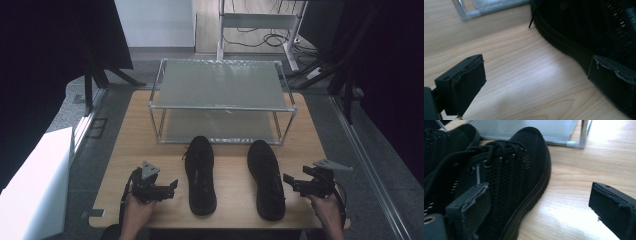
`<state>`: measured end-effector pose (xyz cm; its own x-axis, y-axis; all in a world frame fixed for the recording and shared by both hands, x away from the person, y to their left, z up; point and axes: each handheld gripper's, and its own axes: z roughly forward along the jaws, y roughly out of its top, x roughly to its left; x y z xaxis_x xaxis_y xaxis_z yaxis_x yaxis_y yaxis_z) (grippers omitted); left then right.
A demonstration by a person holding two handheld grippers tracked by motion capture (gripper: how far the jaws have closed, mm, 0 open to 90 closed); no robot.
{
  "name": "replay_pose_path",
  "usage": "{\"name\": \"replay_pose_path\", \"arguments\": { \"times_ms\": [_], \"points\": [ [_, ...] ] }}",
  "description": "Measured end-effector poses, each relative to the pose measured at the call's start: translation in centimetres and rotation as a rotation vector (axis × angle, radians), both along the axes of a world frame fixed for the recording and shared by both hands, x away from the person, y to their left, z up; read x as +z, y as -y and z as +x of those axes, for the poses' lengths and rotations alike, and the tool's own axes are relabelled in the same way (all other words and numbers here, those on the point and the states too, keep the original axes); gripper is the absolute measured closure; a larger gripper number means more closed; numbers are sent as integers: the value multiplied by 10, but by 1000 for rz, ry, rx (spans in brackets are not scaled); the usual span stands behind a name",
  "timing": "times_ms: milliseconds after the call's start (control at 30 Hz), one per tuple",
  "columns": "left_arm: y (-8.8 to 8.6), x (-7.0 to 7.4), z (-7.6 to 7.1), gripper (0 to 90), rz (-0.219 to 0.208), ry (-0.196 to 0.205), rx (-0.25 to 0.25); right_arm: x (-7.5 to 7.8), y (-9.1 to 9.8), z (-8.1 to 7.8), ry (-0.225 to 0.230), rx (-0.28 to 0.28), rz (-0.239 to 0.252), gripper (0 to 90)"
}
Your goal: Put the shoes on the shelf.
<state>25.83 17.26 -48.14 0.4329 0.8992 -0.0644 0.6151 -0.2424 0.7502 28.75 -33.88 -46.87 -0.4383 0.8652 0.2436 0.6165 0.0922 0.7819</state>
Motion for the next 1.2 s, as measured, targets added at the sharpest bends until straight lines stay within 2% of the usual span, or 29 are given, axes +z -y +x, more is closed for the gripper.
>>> {"name": "replay_pose_path", "arguments": {
  "times_ms": [100,233,300,433,600,700,767,867,1000,1100,1200],
  "points": [
    [7,1,-1,9,-24,12,-11,1,0,-5,6,9,32,34],
    [17,6,-1,7,-62,29,-17,2,-2,-10,23,20,103,33],
    [23,9,0,7,-103,40,-21,2,-5,-11,20,37,125,35],
    [34,13,5,6,-161,43,-23,-1,-15,-8,-6,71,142,50],
    [51,11,12,4,-204,27,-49,-8,-28,-1,-28,87,123,65],
    [61,7,17,4,-191,14,-62,-14,-36,4,-39,95,112,65],
    [67,3,21,4,-157,5,-54,-17,-40,6,-47,100,98,70],
    [72,-4,29,0,-146,-23,-46,-22,-48,10,-51,100,68,68],
    [78,-13,38,0,-109,-44,-39,-26,-55,16,-48,74,25,69],
    [81,-15,44,0,-95,-68,-30,-25,-60,18,-28,51,-20,138],
    [83,-15,49,0,-60,-74,-11,-24,-64,19,-10,22,-73,213]
  ]
}}
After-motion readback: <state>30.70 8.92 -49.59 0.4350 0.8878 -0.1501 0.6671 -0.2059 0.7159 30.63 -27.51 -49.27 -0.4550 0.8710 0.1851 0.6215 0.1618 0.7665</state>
